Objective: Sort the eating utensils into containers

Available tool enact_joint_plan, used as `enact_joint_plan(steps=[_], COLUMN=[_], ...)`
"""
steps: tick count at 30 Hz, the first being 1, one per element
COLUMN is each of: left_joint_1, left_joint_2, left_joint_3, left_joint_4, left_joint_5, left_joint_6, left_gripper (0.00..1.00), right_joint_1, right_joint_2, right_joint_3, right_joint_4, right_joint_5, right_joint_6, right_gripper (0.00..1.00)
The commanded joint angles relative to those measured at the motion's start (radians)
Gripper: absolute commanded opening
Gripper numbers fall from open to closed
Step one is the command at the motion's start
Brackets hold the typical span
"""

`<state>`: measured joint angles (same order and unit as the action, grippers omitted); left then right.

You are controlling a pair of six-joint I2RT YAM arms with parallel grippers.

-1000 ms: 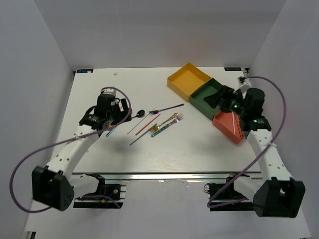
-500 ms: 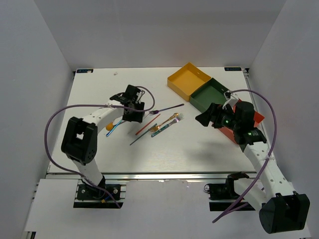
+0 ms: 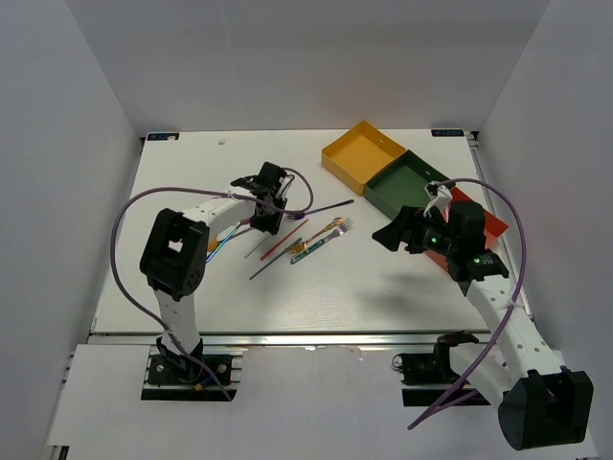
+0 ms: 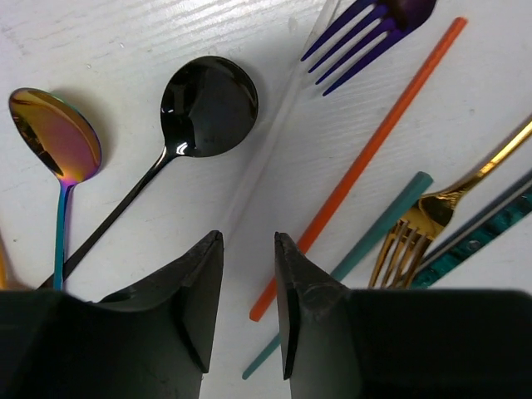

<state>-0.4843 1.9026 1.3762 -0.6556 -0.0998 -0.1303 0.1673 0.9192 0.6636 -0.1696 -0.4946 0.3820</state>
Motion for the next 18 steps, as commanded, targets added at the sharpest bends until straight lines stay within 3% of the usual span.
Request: enact_joint_plan(steps=[1,18], left_joint_1=[0.003,0.021], left_joint_2=[0.012,0.131], left_joint_3=[0.041,0.069], left_joint_4=[-0.009,-0.012], left_joint_5=[-0.029,-0.032], left_joint_6=[0.035,0.07], left_gripper=[0.41,0.39], right_joint_1=[0.008,0.021], right_joint_2=[-0.025,-0.037], right_joint_3=[-0.001,-0.013], right_joint_4=[0.047,0.058], right_joint_5=[-0.035,-0.042], right_joint_6=[-0.017,-0.014], right_gripper=[0.89,0.89])
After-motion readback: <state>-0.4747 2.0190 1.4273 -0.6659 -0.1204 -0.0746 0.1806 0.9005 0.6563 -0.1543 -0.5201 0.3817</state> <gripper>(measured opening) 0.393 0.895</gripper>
